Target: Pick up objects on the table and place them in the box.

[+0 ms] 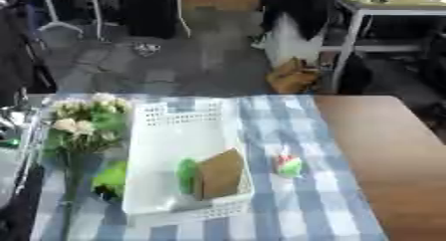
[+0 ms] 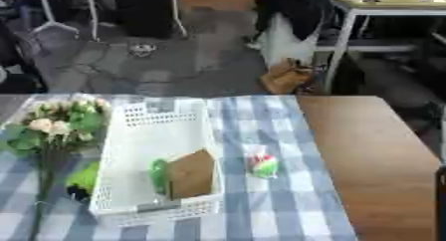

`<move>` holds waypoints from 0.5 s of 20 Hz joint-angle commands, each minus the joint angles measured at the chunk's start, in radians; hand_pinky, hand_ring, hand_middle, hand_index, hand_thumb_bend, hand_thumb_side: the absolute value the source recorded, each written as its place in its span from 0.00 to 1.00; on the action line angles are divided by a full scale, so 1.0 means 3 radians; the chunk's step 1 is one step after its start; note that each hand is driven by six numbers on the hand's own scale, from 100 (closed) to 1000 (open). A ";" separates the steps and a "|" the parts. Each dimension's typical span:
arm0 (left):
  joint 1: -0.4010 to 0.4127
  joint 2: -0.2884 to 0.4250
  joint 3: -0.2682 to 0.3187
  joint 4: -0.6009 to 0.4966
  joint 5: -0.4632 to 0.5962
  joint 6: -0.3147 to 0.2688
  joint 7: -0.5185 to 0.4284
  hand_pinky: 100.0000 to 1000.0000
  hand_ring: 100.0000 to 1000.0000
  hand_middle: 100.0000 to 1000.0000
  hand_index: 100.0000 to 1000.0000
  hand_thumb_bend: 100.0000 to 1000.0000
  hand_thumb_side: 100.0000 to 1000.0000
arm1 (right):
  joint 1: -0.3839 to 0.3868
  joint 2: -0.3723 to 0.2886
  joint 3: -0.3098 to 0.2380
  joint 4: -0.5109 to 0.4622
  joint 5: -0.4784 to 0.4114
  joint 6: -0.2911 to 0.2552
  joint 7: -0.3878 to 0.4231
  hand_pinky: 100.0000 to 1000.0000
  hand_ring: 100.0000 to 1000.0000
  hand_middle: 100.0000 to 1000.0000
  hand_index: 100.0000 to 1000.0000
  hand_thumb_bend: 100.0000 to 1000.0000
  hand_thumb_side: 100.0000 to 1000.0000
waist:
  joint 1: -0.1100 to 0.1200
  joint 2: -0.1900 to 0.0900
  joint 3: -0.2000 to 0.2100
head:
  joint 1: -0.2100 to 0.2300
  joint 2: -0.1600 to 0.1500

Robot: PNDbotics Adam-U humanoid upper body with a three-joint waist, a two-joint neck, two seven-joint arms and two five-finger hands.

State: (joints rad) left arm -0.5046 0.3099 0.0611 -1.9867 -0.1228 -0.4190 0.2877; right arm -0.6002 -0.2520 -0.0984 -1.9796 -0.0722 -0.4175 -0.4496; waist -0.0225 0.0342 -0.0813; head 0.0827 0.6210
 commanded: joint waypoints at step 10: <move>-0.0062 0.0081 0.0002 -0.0044 0.0007 0.0000 0.0008 0.75 0.99 0.95 1.00 0.00 0.82 | -0.0045 -0.0049 -0.0014 -0.0068 -0.0022 0.0004 -0.0017 0.77 0.79 0.76 0.77 0.00 1.00 | 0.0019 0.0002 0.0003 | -0.0015 -0.0021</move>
State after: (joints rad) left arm -0.5047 0.3099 0.0589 -1.9867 -0.1228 -0.4190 0.2877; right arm -0.6002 -0.2520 -0.0984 -1.9796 -0.0722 -0.4173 -0.4532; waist -0.0225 0.0342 -0.0812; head 0.0814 0.6210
